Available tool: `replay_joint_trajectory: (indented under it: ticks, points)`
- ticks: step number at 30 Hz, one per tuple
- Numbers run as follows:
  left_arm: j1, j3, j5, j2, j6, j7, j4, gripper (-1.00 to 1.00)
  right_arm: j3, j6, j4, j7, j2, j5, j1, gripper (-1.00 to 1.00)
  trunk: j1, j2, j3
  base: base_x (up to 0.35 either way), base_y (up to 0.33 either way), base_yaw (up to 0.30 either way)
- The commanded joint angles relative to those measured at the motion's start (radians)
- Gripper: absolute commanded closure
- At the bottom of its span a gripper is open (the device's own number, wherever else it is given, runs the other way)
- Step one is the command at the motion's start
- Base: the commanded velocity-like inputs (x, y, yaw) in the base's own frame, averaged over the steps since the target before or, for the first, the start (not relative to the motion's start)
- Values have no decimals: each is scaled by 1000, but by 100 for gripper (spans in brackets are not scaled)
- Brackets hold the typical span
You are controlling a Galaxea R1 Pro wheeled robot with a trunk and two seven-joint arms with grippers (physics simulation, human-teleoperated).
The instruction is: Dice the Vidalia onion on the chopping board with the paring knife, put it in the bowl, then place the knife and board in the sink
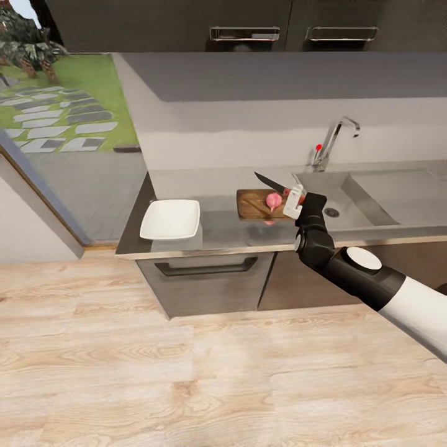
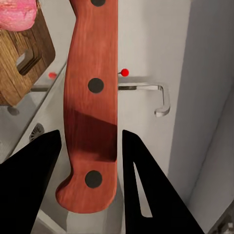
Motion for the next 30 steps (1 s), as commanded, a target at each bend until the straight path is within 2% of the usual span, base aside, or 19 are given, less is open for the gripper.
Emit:
replay_joint_trajectory:
  ticks: [1,13,25,30]
  points:
    - [0,-9,6,1,-2,8,-2,-100,4,6,0,-4,-1,-2,-2,100,1,-2,-2,-5,2,0]
    - [0,-9,5,1,-2,8,-1,-100,2,6,15,-4,-3,-4,-1,100,1,-2,-3,24,-27,0]
    - [0,-9,5,1,-2,8,-1,-100,3,4,31,-4,-1,-5,3,100,1,-2,-16,24,-28,0]
    - [-1,-9,5,1,-1,8,8,-100,3,4,31,-4,-2,-5,4,100,1,-2,-23,149,111,0]
